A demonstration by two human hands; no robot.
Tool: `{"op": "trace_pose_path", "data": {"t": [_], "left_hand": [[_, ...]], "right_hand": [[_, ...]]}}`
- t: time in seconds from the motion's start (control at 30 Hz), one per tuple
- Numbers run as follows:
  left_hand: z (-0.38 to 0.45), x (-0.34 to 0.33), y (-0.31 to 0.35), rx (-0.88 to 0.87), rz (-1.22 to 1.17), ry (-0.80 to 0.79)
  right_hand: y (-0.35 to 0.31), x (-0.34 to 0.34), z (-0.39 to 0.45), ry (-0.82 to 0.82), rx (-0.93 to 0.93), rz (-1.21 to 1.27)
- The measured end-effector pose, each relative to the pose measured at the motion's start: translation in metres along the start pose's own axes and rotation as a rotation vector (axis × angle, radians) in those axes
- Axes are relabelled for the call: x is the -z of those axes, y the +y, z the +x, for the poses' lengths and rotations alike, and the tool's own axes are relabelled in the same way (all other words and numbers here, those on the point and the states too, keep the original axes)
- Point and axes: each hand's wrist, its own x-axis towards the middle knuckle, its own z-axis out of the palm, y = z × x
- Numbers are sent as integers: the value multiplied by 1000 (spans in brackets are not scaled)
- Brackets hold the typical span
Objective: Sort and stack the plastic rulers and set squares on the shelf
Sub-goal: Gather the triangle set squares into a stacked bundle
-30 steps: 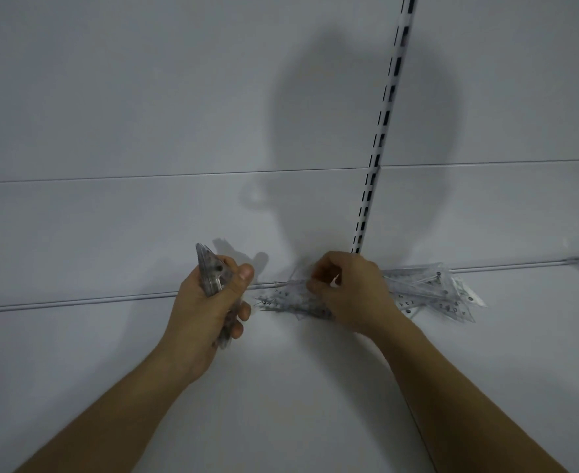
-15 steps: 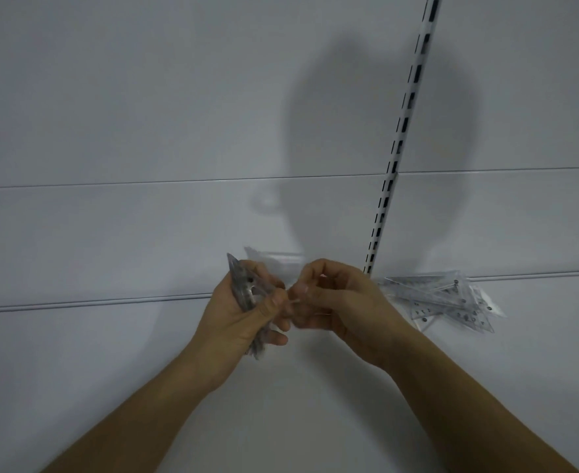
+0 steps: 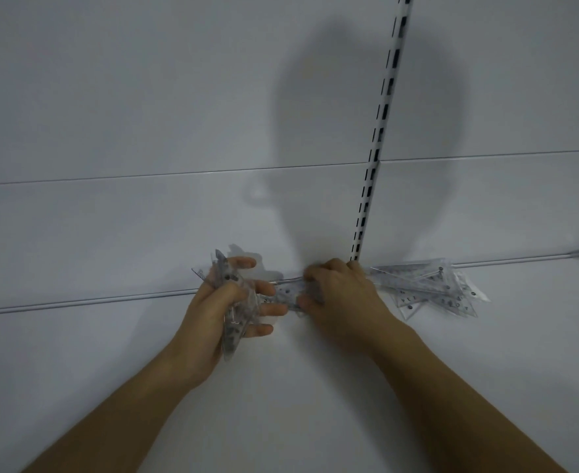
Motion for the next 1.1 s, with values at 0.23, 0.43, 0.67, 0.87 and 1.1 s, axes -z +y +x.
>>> {"op": "trace_pose_path", "data": {"t": [0.23, 0.43, 0.67, 0.87, 1.1], "left_hand": [[-4, -3, 6, -26, -7, -5], [-5, -10, 8, 15, -5, 96], [-13, -16, 15, 9, 76, 126], [-14, -16, 16, -11, 210, 95], [-14, -19, 12, 54, 119, 35]], "right_hand": [[4, 9, 1, 79, 22, 188], [7, 20, 1, 244, -47, 696], [-20, 33, -14, -93, 5, 1424], [-25, 30, -16, -92, 4, 1434], [-25, -3, -9, 142, 84, 771]]}}
